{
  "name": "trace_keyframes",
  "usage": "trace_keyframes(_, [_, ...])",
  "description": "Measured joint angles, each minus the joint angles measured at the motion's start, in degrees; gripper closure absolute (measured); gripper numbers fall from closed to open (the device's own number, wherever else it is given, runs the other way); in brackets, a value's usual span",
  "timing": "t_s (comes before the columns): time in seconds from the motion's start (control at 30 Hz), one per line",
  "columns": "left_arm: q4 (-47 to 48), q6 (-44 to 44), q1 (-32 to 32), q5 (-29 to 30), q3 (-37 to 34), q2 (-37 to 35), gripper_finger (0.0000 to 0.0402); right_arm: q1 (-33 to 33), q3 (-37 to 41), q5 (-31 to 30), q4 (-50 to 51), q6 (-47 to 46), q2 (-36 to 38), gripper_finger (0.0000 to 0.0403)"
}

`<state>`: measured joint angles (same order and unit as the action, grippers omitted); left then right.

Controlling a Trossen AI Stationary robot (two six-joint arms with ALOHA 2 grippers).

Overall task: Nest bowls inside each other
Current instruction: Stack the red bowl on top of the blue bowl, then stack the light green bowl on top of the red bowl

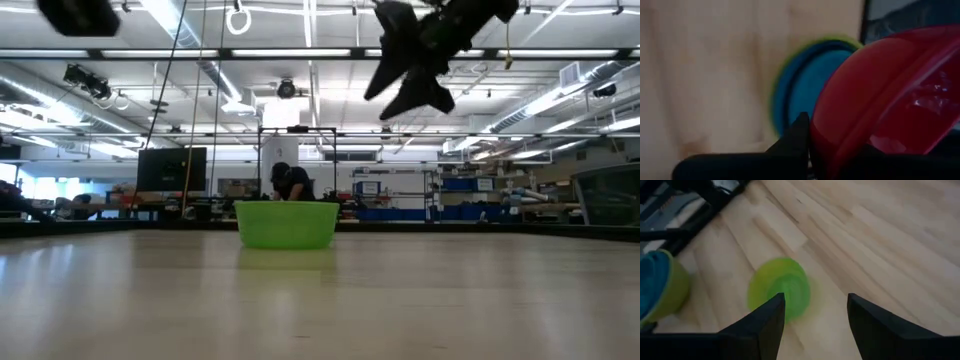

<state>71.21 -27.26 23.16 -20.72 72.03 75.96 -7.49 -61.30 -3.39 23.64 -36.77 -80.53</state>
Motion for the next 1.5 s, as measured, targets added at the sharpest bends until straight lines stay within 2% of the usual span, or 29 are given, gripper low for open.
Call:
trace_keyframes(0.2, [-15.6, -14.1, 9.3, -2.8, -12.1, 0.2, 0.0368, -0.2, 6.9, 0.3, -6.1, -2.0, 0.0, 0.0186])
trace_keyframes(0.37, [-20.4, -24.6, 11.5, -3.6, -17.1, 0.3, 0.0346, -0.5, 9.4, 0.4, -7.4, -1.7, 0.0, 0.0186])
trace_keyframes(0.5, [-19.6, -27.5, 11.6, -3.5, -18.1, 0.2, 0.0286, -1.6, 11.9, -0.3, -12.6, 2.0, -1.8, 0.0186])
trace_keyframes(0.67, [-17.2, -27.6, 11.4, -3.6, -18.1, 0.2, 0.0180, -2.9, 12.5, 9.2, -21.4, 1.7, -8.6, 0.0183])
trace_keyframes(0.77, [-14.9, -28.4, 11.5, -4.0, -18.1, -0.3, 0.0130, -1.9, 12.5, 10.6, -26.0, -0.2, -11.8, 0.0181])
trace_keyframes(0.83, [-12.2, -29.0, 11.1, -4.0, -18.0, -0.8, 0.0113, -1.1, 12.5, 10.6, -29.2, -1.0, -13.3, 0.0181])
trace_keyframes(1.0, [-9.1, -30.1, 8.8, -0.3, -18.0, -3.7, 0.0106, 0.0, 12.2, 9.6, -35.2, -3.7, -16.7, 0.0181])
trace_keyframes(1.3, [-9.8, -30.8, -2.2, 12.6, -18.0, -10.1, 0.0122, 0.2, 6.1, 8.5, -32.0, -5.7, -26.6, 0.0185])
trace_keyframes(1.4, [-10.4, -30.4, -6.7, 17.2, -18.0, -10.4, 0.0129, 0.2, 3.2, 8.0, -27.2, -5.6, -29.1, 0.0203])
trace_keyframes(1.5, [-13.0, -27.3, -11.5, 19.3, -18.0, -9.8, 0.0138, 0.4, 1.1, 6.9, -23.8, -4.4, -30.2, 0.0248])
